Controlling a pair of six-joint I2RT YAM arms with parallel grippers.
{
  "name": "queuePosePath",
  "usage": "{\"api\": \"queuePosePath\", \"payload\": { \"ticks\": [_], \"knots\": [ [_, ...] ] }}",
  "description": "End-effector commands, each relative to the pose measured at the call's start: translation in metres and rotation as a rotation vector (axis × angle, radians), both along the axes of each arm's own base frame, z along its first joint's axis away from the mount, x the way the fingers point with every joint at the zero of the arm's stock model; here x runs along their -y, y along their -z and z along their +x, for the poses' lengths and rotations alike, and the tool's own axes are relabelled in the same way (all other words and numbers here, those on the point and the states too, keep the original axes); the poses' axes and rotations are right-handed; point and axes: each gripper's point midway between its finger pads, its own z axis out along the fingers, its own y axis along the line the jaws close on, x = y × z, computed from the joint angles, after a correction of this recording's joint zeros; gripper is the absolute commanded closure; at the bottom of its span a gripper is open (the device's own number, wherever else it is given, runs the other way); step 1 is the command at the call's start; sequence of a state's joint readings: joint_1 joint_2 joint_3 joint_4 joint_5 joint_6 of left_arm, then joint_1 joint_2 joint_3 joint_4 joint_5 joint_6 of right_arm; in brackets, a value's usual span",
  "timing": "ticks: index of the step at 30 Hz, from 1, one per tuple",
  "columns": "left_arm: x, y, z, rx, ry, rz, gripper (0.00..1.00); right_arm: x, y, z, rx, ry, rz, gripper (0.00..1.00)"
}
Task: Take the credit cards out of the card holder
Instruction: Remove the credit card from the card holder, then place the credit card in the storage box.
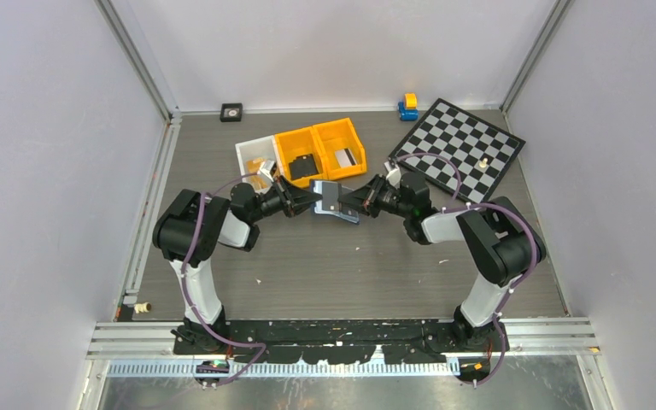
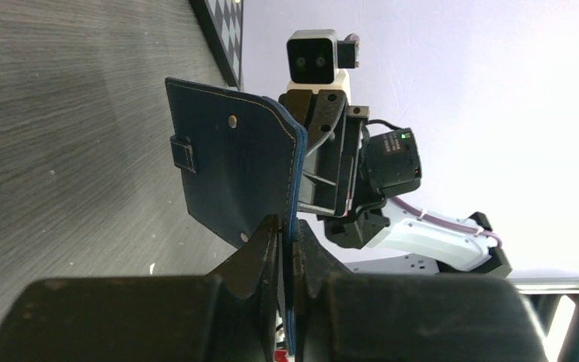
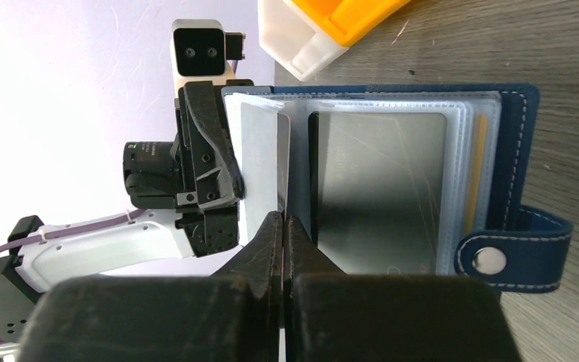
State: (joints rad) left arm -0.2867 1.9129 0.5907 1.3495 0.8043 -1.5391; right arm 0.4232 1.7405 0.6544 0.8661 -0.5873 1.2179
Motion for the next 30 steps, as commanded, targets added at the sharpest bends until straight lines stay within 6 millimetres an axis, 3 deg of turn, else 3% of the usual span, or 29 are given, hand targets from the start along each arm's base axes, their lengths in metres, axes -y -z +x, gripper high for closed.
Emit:
{"api": "queuePosePath", "payload": {
  "ticks": [1,10,16,25,30],
  "knots": [
    [-0.003,-0.029,-0.004,0.132,0.008,-0.028,1.0,0.009,-0.005,0.008,0.036,0.049,-0.043,0.99],
    [-0.021,-0.028,0.001,0.135,-0.065,-0.015,1.0,0.026,0.018,0.015,-0.029,0.114,-0.149,1.0],
    [-0.033,-0.029,0.002,0.14,-0.101,0.022,1.0,0.034,0.014,0.016,0.003,0.135,-0.2,0.99],
    [-0.045,-0.006,0.003,0.09,-0.145,0.291,1.0,0.051,-0.002,0.019,0.089,0.184,-0.321,0.99],
    [-0.063,-0.01,0.0,0.129,-0.208,0.49,1.0,0.057,-0.009,0.02,0.125,0.197,-0.361,1.0]
  ]
}}
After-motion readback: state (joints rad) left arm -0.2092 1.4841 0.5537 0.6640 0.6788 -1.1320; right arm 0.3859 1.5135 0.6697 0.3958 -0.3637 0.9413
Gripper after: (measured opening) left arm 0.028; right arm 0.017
